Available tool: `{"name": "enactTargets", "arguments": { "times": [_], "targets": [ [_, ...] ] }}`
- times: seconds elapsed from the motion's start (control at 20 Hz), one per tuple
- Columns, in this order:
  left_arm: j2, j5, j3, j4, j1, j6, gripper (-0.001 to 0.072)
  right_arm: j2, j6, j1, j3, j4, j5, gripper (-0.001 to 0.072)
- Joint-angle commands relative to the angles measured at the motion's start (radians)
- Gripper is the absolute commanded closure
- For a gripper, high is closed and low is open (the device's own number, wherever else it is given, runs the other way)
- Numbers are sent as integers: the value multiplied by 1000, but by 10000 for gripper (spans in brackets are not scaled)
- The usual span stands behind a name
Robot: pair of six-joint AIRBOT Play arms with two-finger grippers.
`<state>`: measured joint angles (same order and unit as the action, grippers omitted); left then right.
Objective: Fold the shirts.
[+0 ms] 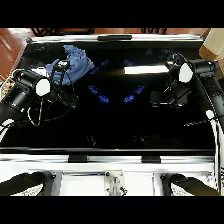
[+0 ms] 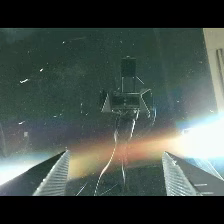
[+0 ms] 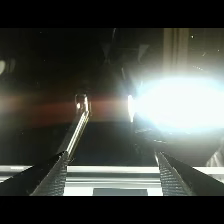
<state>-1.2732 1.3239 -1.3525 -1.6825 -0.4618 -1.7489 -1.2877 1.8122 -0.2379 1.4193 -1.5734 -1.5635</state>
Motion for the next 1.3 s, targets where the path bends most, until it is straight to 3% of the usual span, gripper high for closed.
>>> {"name": "enactTargets", "arguments": {
  "times": [0.0, 0.7, 0.85, 1.0, 1.25],
  "targets": [
    [-1, 0, 0, 0, 0, 0, -12, -1, 0, -1, 1, 0, 0, 39],
    [-1, -6, 0, 0, 0, -6, -12, -1, 1, -1, 1, 0, 1, 39],
    [-8, -182, 0, 0, 0, -59, -12, -1, 12, -1, 1, 0, 94, 39],
    [-8, -351, 0, 1, 0, -60, -13, -1, 7, -1, 1, -40, 184, 39],
    [-40, -573, -23, 15, 20, -64, -5, -1, -12, -1, 1, -111, 187, 39]
  ]
}}
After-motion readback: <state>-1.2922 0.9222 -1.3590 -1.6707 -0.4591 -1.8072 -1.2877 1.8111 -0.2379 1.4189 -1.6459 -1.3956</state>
